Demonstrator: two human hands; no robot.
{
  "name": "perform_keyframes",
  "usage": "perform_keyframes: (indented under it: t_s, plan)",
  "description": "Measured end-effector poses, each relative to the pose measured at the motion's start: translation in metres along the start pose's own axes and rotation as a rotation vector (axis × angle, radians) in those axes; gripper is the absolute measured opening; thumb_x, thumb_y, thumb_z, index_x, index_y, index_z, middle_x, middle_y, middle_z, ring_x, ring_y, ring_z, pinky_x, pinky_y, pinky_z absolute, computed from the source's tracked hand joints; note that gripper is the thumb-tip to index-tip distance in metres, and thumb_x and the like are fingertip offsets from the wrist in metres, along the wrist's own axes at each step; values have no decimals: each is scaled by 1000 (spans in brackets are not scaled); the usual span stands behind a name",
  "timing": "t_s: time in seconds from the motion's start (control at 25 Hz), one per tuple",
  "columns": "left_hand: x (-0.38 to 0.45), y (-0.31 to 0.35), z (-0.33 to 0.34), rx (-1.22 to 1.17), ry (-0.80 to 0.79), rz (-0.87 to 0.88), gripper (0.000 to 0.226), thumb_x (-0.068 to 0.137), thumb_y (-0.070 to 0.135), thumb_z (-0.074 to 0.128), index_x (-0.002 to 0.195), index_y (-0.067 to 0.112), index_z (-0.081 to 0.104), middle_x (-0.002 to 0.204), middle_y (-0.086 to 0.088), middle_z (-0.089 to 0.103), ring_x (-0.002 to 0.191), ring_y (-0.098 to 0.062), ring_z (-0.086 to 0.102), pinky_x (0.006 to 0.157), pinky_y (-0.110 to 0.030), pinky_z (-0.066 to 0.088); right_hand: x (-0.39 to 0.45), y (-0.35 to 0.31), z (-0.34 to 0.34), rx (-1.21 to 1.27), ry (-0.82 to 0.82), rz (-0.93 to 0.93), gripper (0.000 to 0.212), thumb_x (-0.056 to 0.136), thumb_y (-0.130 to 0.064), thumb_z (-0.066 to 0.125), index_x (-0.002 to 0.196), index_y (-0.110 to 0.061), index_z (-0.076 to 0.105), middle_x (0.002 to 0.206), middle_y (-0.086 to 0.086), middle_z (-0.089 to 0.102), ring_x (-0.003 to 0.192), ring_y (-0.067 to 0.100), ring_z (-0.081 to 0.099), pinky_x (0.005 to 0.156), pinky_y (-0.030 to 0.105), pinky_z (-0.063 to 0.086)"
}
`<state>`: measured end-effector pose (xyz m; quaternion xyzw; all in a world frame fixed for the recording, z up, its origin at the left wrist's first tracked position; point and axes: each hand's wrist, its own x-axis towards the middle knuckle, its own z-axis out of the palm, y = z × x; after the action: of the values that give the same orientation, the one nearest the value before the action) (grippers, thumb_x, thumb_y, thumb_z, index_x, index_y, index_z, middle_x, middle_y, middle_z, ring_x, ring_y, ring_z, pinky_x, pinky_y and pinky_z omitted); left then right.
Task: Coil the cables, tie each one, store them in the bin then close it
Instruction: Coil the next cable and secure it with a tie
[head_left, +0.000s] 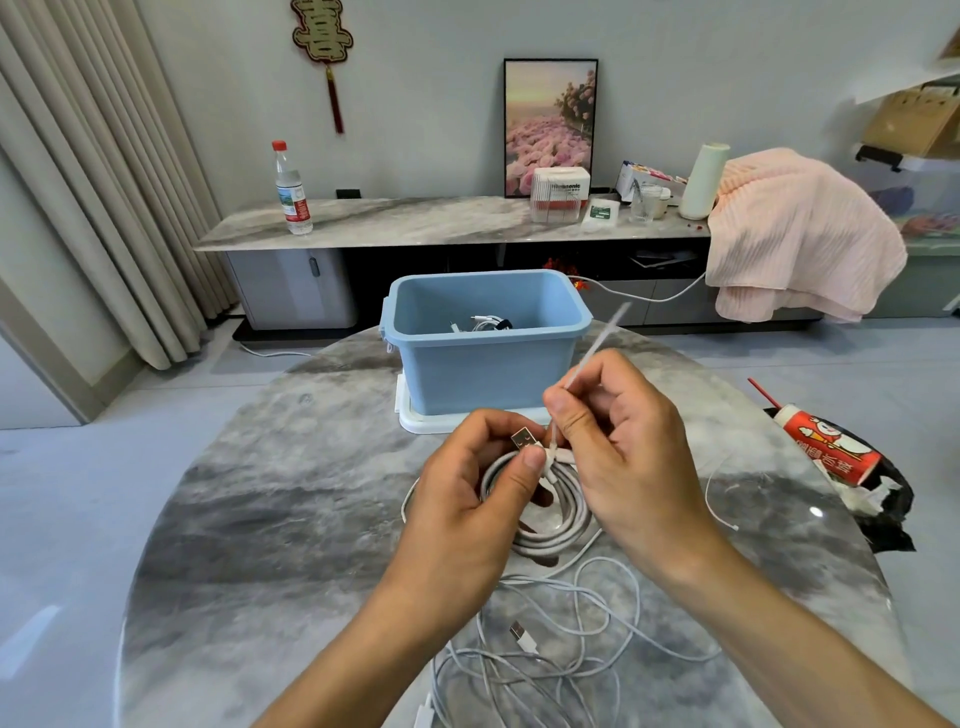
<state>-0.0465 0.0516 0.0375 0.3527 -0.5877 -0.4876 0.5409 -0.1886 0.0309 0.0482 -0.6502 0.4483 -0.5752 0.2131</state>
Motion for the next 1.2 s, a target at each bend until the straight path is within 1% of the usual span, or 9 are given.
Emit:
perform_keyframes:
  t_s: [0.08, 0.2, 0.36, 0.52, 0.64, 0.8, 1.0, 1.12, 1.2]
  plan:
    - [-1, 6, 2, -149, 19, -181, 16, 85, 17, 72, 93, 7, 62, 83, -7, 66, 66, -19, 60, 52, -33, 53, -2, 1, 2, 25, 12, 31, 17, 94, -14, 66, 81, -13, 55, 66, -1, 62, 62, 17, 61, 61, 40, 51]
    - [3, 11, 1, -260, 51, -423, 18, 81, 21, 72, 90, 9, 63, 72, -7, 63, 53, -20, 56, 44, -31, 50, -5, 4, 10, 51, -11, 95, 15, 91, -18, 69, 80, -14, 60, 72, -5, 62, 67, 10, 59, 65, 31, 50]
    - [9, 13, -7, -115, 53, -524, 8, 85, 17, 70, 87, 10, 74, 67, -3, 65, 50, -17, 54, 44, -28, 47, -5, 7, 10, 173, -67, 191, 14, 90, -16, 71, 78, -15, 62, 68, 0, 64, 65, 15, 60, 63, 44, 52]
    - [8, 15, -8, -39, 49, -521, 13, 87, 18, 65, 81, 14, 76, 66, -2, 64, 54, -17, 56, 48, -30, 50, -6, 3, 12, 195, -79, 182, 15, 89, -7, 70, 77, -9, 62, 65, 2, 64, 59, 11, 61, 58, 27, 50]
    - [7, 17, -4, 10, 84, -435, 17, 85, 17, 65, 73, 18, 77, 63, 0, 63, 53, -13, 52, 49, -32, 48, -6, 2, 13, 169, -30, 178, 16, 91, -7, 69, 77, -7, 60, 66, 8, 62, 61, 18, 60, 58, 35, 53]
    - [4, 14, 1, 32, 94, -354, 13, 83, 16, 66, 78, 13, 78, 67, 0, 65, 58, -12, 49, 56, -37, 46, -5, -4, 11, 245, 32, 246, 18, 91, -2, 66, 76, 0, 58, 67, 21, 59, 56, 12, 58, 55, 21, 49]
    - [2, 8, 2, 36, 85, -267, 11, 88, 16, 67, 86, 14, 78, 70, 3, 67, 53, -8, 48, 50, -18, 40, -2, -8, 9, 343, 119, 319, 17, 90, 1, 65, 74, 1, 58, 58, 5, 60, 52, 10, 57, 54, 19, 50]
    - [1, 1, 1, -54, 91, -300, 14, 83, 20, 72, 96, 16, 75, 72, 1, 66, 59, -11, 55, 54, -29, 52, -2, -7, 11, 427, 135, 431, 14, 89, -4, 68, 76, -6, 62, 59, 2, 62, 57, 11, 60, 59, 21, 52]
    - [5, -2, -5, -173, 96, -360, 35, 72, 19, 80, 106, 14, 71, 81, -4, 69, 65, -14, 62, 58, -33, 55, 0, -6, 9, 410, 155, 436, 14, 88, -9, 70, 76, -11, 64, 65, 3, 63, 63, 12, 61, 61, 23, 54]
